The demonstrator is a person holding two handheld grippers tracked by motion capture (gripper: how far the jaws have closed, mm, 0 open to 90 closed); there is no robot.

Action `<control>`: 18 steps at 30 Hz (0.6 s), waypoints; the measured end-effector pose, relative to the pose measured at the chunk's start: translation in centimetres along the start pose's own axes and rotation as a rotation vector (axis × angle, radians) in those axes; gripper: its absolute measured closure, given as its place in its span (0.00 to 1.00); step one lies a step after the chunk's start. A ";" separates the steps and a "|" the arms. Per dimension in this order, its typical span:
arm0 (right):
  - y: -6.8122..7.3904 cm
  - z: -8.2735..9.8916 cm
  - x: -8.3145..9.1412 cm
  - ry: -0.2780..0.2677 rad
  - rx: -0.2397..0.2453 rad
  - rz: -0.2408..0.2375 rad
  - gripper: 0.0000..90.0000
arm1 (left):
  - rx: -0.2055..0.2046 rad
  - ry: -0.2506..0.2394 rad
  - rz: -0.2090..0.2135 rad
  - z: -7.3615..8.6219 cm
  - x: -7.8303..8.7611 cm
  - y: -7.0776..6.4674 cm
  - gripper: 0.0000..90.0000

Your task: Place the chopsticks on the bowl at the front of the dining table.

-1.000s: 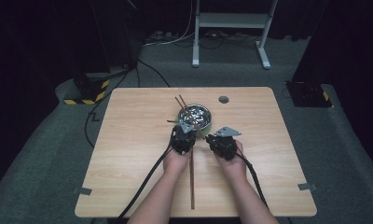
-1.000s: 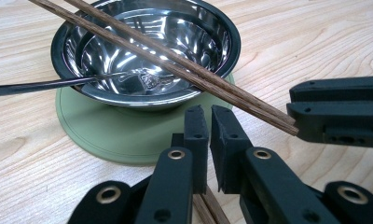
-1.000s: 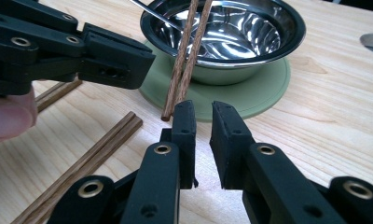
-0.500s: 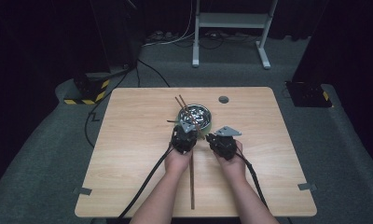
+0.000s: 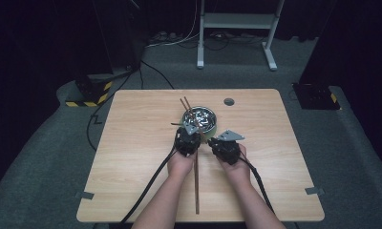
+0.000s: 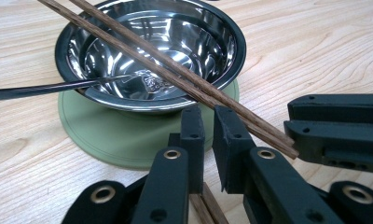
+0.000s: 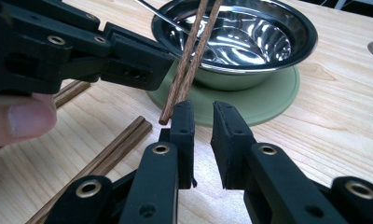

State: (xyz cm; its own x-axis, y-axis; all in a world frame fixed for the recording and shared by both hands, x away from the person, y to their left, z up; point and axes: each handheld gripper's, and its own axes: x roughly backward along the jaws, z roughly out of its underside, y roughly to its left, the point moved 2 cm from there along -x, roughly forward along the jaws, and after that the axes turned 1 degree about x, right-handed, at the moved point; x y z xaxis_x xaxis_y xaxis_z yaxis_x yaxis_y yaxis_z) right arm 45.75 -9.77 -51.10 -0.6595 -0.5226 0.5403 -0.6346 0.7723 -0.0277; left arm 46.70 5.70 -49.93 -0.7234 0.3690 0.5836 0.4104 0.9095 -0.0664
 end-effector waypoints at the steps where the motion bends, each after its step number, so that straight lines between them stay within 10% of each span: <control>1: 0.1 0.0 0.0 0.000 0.003 -0.001 0.87 | 0.007 -0.004 -0.003 0.0 0.1 0.0 0.91; 18: 0.1 -0.5 -0.1 -0.029 0.002 0.015 0.83 | 0.013 -0.001 -0.021 0.8 -0.3 0.5 0.92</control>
State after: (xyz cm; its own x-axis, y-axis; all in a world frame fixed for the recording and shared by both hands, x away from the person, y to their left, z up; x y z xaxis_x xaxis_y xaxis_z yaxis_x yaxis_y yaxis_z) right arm 45.90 -9.46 -50.77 -0.6807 -0.5212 0.5148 -0.6252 0.7796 -0.0373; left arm 46.64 6.17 -50.76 -0.7323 0.3500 0.5841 0.3878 0.9195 -0.0648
